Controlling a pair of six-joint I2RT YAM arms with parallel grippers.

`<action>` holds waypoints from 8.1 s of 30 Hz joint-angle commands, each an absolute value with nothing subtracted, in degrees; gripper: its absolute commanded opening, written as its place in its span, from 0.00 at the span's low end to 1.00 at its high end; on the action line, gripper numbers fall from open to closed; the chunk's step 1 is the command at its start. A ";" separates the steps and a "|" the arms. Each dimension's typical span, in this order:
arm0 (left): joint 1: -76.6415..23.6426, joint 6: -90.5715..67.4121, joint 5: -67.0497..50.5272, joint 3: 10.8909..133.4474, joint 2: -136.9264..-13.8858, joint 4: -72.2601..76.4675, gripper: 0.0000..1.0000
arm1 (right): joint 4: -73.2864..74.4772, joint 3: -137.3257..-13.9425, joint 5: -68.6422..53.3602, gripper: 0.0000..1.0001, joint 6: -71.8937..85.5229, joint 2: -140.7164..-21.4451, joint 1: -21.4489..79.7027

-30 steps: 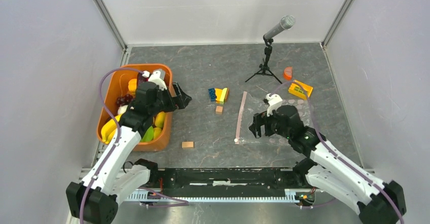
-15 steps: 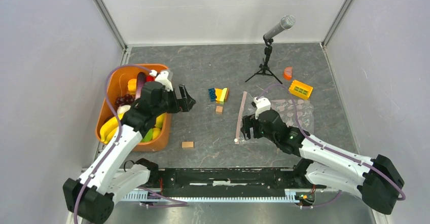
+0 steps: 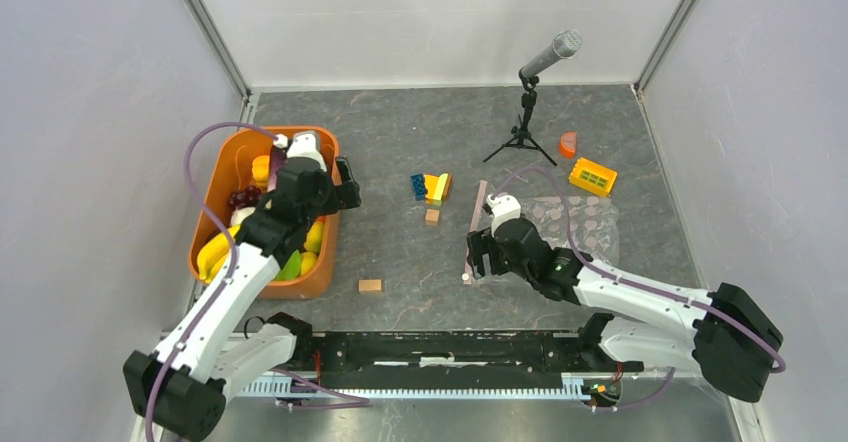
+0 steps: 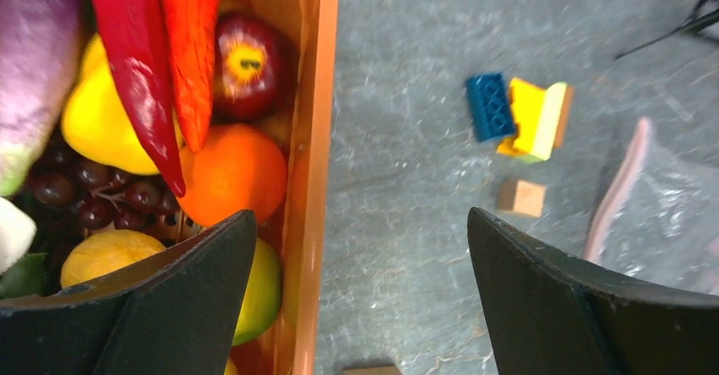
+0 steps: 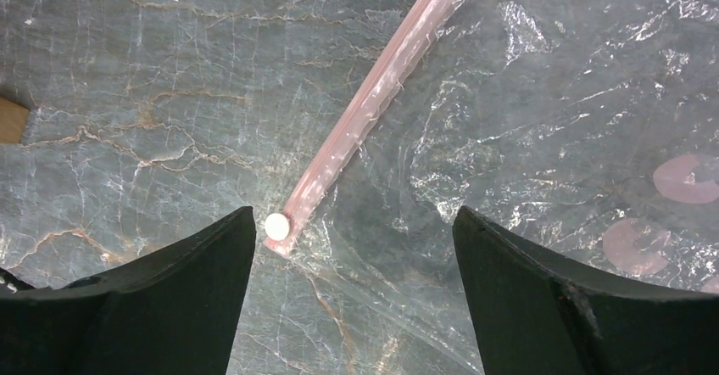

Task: Place the food in the zip-top bag and seal the zipper
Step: Move the bin to the center of the board, then pick up the zipper food storage bag at the center of the board, then open the zipper of the food storage bag.

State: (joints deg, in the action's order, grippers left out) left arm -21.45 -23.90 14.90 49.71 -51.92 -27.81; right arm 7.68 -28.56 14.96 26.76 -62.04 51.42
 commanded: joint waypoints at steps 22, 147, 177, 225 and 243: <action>-35.16 -29.04 -0.30 50.36 -64.84 -17.79 0.97 | 5.96 -48.77 39.74 0.69 34.76 -89.95 51.53; -64.52 -29.22 11.75 45.36 -76.78 20.39 0.82 | 3.46 -36.67 12.08 0.00 36.02 -43.30 43.59; -64.75 -27.89 18.33 43.42 -74.32 17.23 0.78 | 3.05 -35.43 11.95 0.00 36.24 -43.92 43.59; -66.49 -29.00 12.54 48.65 -77.04 13.05 0.02 | 11.50 -40.16 11.18 0.59 29.23 -43.47 43.74; -66.45 -33.40 14.61 53.57 -76.58 5.71 0.02 | 24.93 -50.66 30.35 0.50 27.24 -50.56 53.78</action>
State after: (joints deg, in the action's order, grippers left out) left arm -66.15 -31.46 13.47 51.22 -78.48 5.58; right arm 22.98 -48.31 24.97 27.92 -49.21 53.06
